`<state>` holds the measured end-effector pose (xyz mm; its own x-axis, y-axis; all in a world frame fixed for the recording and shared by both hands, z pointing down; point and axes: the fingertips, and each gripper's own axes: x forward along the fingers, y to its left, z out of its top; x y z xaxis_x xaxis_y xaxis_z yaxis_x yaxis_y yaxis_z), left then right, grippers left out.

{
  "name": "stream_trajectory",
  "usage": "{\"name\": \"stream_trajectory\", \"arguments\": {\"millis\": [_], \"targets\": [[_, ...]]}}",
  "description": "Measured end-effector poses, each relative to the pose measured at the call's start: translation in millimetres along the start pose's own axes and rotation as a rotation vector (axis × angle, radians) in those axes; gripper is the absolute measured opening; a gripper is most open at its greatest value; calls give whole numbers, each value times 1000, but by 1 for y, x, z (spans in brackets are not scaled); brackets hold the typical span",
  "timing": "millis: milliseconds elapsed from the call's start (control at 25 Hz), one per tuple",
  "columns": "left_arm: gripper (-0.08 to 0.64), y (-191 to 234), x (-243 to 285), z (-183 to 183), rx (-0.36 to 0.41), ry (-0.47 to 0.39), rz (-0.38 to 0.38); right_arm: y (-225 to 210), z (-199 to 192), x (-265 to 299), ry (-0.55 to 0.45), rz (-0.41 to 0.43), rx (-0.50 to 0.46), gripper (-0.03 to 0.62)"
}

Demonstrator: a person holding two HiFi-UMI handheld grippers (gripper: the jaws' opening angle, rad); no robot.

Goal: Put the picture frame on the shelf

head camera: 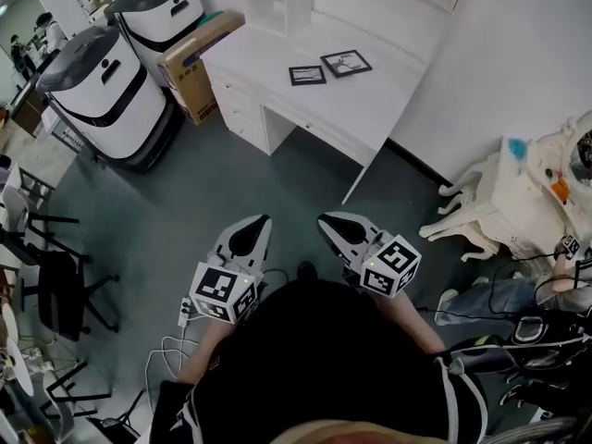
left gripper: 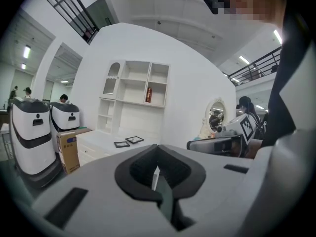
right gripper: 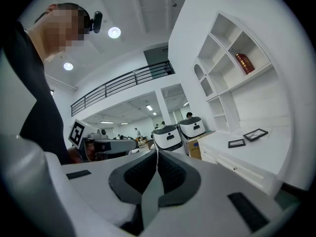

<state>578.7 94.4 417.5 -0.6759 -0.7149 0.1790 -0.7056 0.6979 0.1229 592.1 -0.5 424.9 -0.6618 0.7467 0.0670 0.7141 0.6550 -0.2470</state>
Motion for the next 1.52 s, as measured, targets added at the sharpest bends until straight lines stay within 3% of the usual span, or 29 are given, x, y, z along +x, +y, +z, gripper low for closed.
{"name": "stream_trajectory", "arguments": {"millis": [440,720,1120,1320,1520], "targets": [[6,62,81,24,56,46,59,-94,20,23,-16,-29,69,22],[6,103,124,34,94,60,-46,-130,14,70,14,-93,126,21],[6,243,174,60,140,94,-158,-193,38,225,3,-179,202,21],[6,327,198,82,91,135,-176,-221,79,317,-18,-173,211,21],[6,367,210,98,81,158,-236,-231,88,367,2,-207,240,22]]}}
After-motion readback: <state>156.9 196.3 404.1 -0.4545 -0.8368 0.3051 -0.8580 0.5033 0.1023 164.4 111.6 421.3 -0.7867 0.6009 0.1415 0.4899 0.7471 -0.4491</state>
